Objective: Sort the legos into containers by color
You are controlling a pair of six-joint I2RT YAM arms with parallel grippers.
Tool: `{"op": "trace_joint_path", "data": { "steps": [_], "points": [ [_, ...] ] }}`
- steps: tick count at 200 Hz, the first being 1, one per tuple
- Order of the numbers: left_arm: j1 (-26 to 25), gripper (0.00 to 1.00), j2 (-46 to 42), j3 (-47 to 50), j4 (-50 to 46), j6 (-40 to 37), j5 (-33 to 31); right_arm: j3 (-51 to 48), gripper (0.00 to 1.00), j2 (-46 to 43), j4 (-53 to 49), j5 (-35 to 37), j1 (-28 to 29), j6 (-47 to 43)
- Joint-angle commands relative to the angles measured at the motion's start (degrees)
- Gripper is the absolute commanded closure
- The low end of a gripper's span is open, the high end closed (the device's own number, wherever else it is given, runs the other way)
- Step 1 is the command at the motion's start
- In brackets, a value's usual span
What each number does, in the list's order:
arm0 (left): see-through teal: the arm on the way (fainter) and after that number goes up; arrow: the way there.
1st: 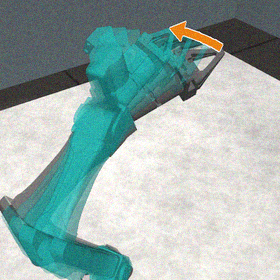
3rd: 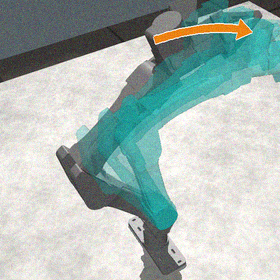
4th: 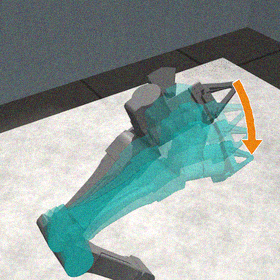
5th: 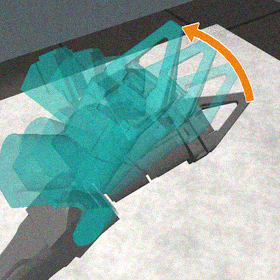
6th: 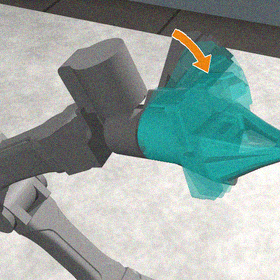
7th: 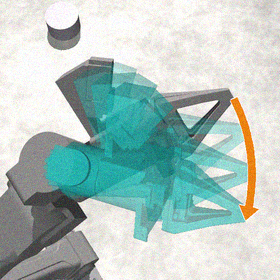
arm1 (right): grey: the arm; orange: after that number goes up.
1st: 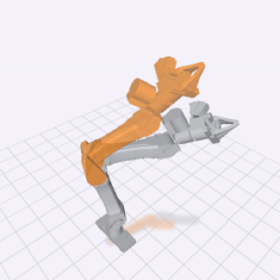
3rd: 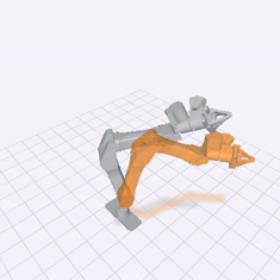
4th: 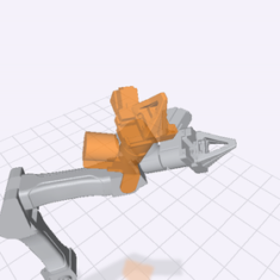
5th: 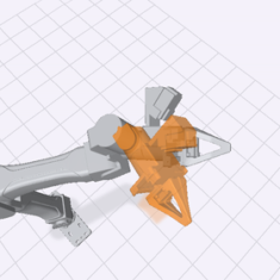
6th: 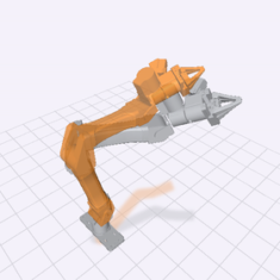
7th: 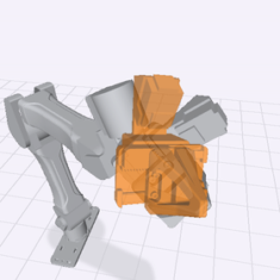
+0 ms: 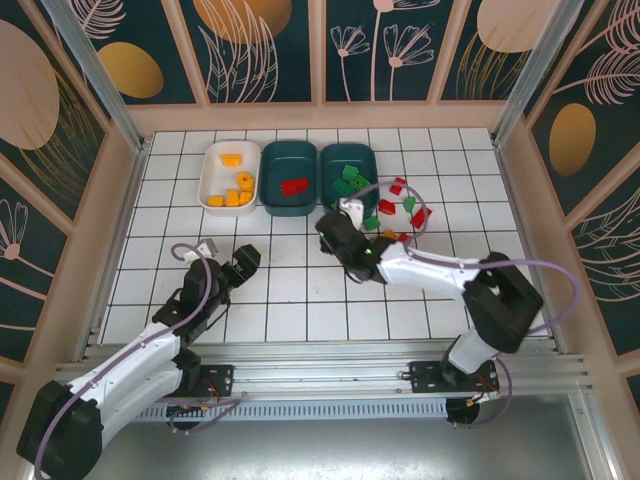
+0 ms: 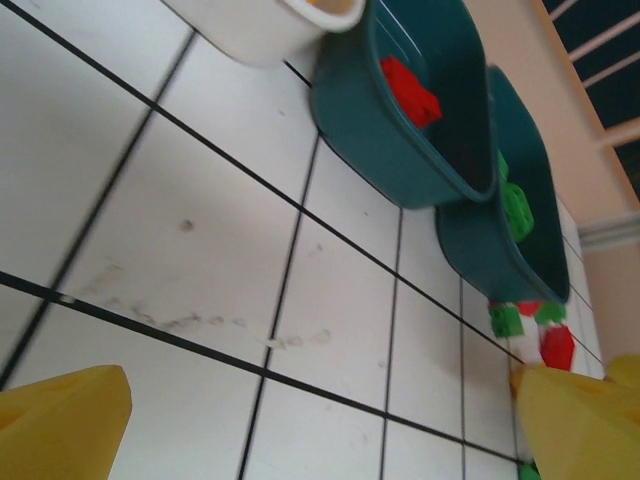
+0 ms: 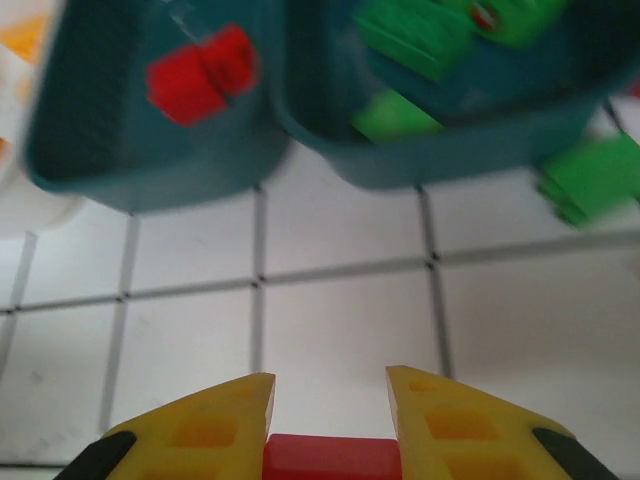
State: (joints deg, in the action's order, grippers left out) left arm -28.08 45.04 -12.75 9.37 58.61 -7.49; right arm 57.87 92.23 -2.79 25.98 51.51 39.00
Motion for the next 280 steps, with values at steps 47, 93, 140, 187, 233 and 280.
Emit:
{"op": "trace_joint_path", "data": {
  "steps": [47, 93, 140, 187, 233, 280],
  "points": [
    [1.2, 0.02, 3.8, -6.5, -8.8, -3.6, 0.1, 26.7, 0.81, 24.3, 10.1, -7.6, -8.1, -14.7],
    [1.2, 0.01, 5.7, -7.0, -7.5, -3.4, 4.2, 42.4, 0.75, 35.1, 3.5, -10.8, -10.1, -17.5],
    [1.1, 0.01, 7.1, -7.7, -4.4, -3.7, 7.0, 45.7, 0.38, 33.8, 0.3, -12.2, -10.1, -20.3],
    [1.2, 0.01, 9.1, -7.4, -1.3, -3.3, 10.6, 21.2, 0.39, 13.1, 7.7, -7.4, -10.3, -20.9],
    [-0.2, 0.02, 12.6, -2.7, 16.2, -2.0, 22.5, -7.7, 0.39, -6.2, 1.7, -1.7, -13.2, -12.9],
    [-7.5, 0.02, 25.5, -7.2, 27.9, -3.0, 26.7, -22.0, 0.26, -16.9, -3.4, -6.4, -14.9, -9.4]
  ]
}}
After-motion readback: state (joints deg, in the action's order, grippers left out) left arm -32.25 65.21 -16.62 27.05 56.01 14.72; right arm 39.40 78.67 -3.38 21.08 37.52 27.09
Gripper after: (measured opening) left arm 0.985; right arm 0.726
